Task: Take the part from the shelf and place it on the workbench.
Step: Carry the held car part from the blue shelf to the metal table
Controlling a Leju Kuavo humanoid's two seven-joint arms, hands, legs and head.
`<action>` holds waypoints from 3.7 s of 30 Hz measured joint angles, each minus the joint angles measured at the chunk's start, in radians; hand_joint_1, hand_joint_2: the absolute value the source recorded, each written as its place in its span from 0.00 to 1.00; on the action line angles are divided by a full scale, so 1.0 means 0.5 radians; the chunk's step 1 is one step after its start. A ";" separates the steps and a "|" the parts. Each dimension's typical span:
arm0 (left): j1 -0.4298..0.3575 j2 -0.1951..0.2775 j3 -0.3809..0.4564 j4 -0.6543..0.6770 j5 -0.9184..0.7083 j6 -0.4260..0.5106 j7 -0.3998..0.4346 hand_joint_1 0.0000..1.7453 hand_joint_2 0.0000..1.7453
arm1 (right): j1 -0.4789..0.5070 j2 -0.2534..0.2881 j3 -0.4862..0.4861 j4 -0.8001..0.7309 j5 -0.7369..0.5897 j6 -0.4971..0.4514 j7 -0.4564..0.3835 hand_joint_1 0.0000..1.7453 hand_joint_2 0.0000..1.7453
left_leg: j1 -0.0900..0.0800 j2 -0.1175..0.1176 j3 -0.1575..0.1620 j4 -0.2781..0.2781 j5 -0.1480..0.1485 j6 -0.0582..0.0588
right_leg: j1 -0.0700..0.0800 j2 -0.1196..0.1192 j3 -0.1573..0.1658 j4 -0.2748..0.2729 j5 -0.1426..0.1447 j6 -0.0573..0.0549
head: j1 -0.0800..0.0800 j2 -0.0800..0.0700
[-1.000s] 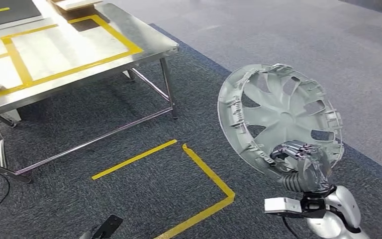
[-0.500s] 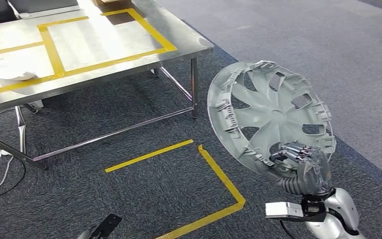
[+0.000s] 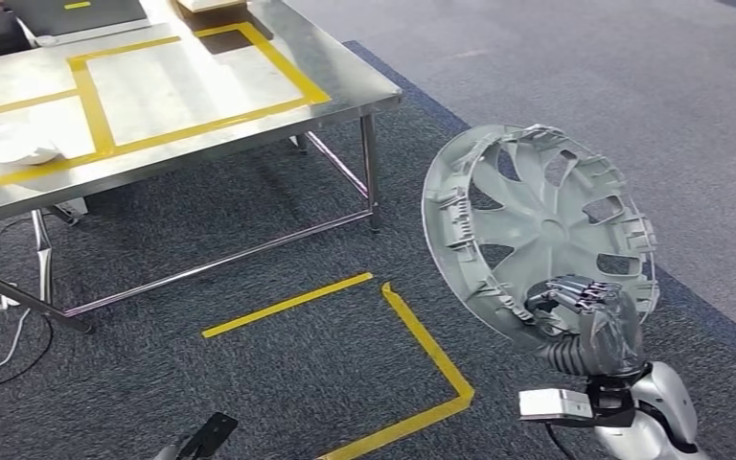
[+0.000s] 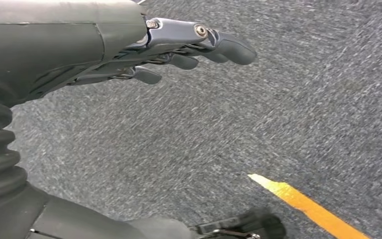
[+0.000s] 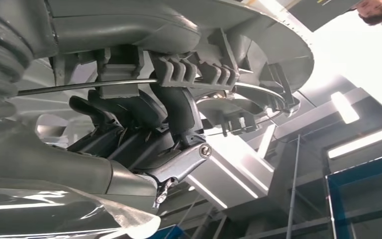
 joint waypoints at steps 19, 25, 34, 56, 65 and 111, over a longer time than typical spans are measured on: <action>0.005 -0.007 -0.011 0.000 -0.014 0.018 0.006 0.00 1.00 | 0.025 0.000 -0.005 -0.002 0.008 0.001 -0.006 1.00 1.00 | -0.032 -0.009 0.143 -0.259 0.015 0.038 | 0.013 0.003 -0.030 -0.027 0.034 0.047 | 0.007 0.000; 0.003 -0.001 -0.012 0.000 -0.014 0.018 0.011 0.00 1.00 | 0.031 0.000 -0.012 -0.001 0.010 0.001 -0.006 1.00 1.00 | -0.002 -0.001 -0.015 0.114 -0.188 -0.031 | -0.003 -0.004 -0.006 -0.039 0.032 0.000 | -0.010 0.000; 0.004 -0.001 -0.013 0.000 -0.014 0.018 0.012 0.00 1.00 | 0.035 0.000 -0.015 -0.002 0.010 0.001 -0.006 1.00 1.00 | 0.001 0.003 0.130 -0.245 0.021 -0.006 | 0.003 -0.001 0.019 -0.047 0.012 0.047 | -0.008 0.000; 0.002 -0.006 -0.014 0.000 -0.014 0.018 0.012 0.00 1.00 | 0.041 0.001 -0.018 -0.006 -0.007 0.013 -0.019 1.00 1.00 | 0.000 0.000 -0.014 0.153 -0.219 -0.033 | 0.001 -0.005 0.010 -0.058 0.033 0.000 | -0.018 0.000; 0.015 0.013 -0.014 0.000 -0.009 -0.013 -0.007 0.00 1.00 | 0.035 0.024 -0.011 -0.006 0.084 0.024 0.005 1.00 1.00 | 0.002 0.003 0.157 -0.266 0.011 -0.004 | 0.008 -0.002 0.029 -0.064 0.016 0.045 | -0.015 0.000; 0.049 0.046 0.011 0.001 0.012 -0.011 -0.047 0.00 1.00 | -0.042 0.051 0.114 0.035 0.102 0.003 0.031 1.00 1.00 | -0.015 -0.005 0.276 -0.294 -0.098 0.025 | 0.015 0.001 -0.057 -0.038 0.063 0.050 | 0.019 0.000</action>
